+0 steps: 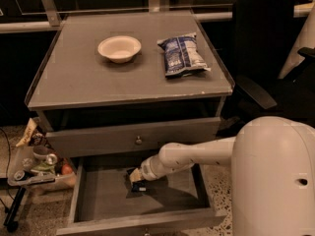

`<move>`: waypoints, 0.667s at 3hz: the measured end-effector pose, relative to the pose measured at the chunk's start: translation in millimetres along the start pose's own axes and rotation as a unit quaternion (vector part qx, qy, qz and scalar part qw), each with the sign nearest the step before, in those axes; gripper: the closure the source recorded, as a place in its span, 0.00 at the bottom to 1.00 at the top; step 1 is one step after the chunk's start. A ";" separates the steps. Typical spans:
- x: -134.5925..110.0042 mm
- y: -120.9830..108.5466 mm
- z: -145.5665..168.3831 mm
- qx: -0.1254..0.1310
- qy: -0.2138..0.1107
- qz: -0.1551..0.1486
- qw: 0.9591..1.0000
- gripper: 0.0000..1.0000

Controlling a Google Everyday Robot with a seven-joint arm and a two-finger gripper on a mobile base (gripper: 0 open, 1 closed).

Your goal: Place rxbar blueberry into middle drawer

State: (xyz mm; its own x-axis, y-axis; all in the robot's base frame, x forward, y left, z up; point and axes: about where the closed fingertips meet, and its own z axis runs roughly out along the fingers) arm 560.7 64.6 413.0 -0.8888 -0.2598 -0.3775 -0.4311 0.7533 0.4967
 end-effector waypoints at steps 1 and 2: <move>0.0 0.0 0.0 0.000 0.000 0.000 1.000 0.58; 0.0 0.0 0.0 0.000 0.000 0.000 1.000 0.35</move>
Offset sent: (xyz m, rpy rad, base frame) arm 0.0000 0.0000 0.0000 0.0000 0.0000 0.0000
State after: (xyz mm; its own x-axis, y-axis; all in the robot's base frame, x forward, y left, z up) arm 560.7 64.7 412.9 -0.8888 -0.2599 -0.3774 -0.4311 0.7533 0.4967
